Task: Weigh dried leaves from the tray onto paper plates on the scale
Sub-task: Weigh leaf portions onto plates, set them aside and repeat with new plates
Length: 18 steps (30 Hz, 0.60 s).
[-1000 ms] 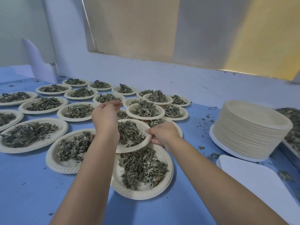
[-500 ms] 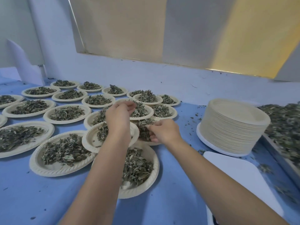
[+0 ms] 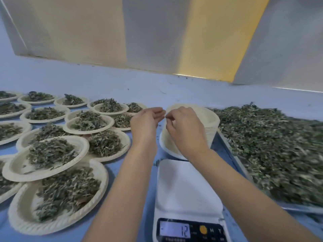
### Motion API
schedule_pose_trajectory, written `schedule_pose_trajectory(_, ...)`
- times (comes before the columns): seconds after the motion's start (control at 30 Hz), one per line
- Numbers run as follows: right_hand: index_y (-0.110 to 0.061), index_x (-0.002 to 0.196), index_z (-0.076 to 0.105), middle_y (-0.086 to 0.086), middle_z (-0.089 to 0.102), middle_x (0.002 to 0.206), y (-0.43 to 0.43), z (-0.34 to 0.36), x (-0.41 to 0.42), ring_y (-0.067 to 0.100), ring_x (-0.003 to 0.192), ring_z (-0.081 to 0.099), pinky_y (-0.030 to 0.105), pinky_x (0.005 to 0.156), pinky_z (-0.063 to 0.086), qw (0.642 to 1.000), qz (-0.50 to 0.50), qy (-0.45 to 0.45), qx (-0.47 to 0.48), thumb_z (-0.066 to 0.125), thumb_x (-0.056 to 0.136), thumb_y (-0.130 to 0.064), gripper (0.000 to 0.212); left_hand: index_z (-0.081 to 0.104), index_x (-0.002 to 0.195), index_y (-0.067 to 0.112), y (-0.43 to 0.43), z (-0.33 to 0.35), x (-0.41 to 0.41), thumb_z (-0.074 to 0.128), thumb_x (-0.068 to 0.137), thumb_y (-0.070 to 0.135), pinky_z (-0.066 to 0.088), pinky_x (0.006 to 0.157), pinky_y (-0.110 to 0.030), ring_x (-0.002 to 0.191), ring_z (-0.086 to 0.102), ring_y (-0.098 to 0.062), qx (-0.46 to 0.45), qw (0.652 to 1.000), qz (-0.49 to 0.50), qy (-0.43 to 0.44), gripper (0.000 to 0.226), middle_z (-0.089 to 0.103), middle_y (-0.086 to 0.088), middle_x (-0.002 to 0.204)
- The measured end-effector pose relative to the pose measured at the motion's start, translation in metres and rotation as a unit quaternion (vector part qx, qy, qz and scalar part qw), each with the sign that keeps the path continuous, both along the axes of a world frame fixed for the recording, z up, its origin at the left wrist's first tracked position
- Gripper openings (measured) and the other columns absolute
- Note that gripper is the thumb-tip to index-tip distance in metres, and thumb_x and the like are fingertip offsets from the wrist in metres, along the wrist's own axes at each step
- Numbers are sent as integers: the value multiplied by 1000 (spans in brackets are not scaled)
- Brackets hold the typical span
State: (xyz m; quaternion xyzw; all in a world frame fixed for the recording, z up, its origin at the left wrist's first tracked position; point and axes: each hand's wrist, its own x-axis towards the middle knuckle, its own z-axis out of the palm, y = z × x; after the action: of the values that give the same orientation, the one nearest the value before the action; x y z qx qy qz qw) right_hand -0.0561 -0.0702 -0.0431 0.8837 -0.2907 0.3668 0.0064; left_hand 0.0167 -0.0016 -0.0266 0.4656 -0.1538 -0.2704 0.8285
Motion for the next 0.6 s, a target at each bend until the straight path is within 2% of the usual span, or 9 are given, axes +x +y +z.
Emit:
schedule_pose_trajectory(0.1, -14, 117, 64, 1, 60, 117, -20, 6, -21, 19, 115, 43, 29, 86, 36, 1000, -17, 24, -2, 45, 97, -18, 28, 64, 83, 5, -9, 0, -14, 42, 90, -3, 49, 55, -7, 69, 67, -6, -2, 1000, -16, 2, 24, 68, -4, 77)
schedule_pose_trajectory(0.17, -17, 123, 61, 0, 62, 121, -27, 8, -30, 19, 118, 47, 30, 88, 38, 998, -22, 49, 13, 45, 98, -22, 30, 63, 81, 5, -13, -2, -20, 42, 89, -4, 49, 56, -7, 73, 67, -9, -3, 1000, -19, 4, 25, 68, -5, 79)
schedule_pose_trajectory(0.3, -12, 104, 68, 7, 69, 103, -28, 8, -33, 26, 100, 58, 38, 79, 46, 994, -42, 100, 14, 39, 100, -26, 32, 63, 82, 5, -13, -8, -22, 42, 89, -4, 49, 54, -7, 76, 67, -12, 4, 1000, -15, 14, 24, 68, -6, 79)
schedule_pose_trajectory(0.5, -8, 100, 67, 9, 68, 100, -29, 12, -33, 29, 97, 58, 40, 81, 46, 990, -40, 135, 15, 37, 102, -27, 36, 63, 84, 4, -9, -17, -16, 42, 89, -3, 50, 55, -7, 71, 67, -8, 18, 999, -3, 33, 22, 68, -4, 76)
schedule_pose_trajectory(0.6, -7, 101, 67, 10, 68, 101, -30, 11, -34, 29, 98, 58, 40, 82, 46, 990, -35, 138, 15, 37, 101, -25, 35, 63, 82, 7, -8, -18, -11, 41, 89, -2, 50, 60, -9, 73, 67, -7, 30, 999, 0, 29, 25, 69, -1, 76)
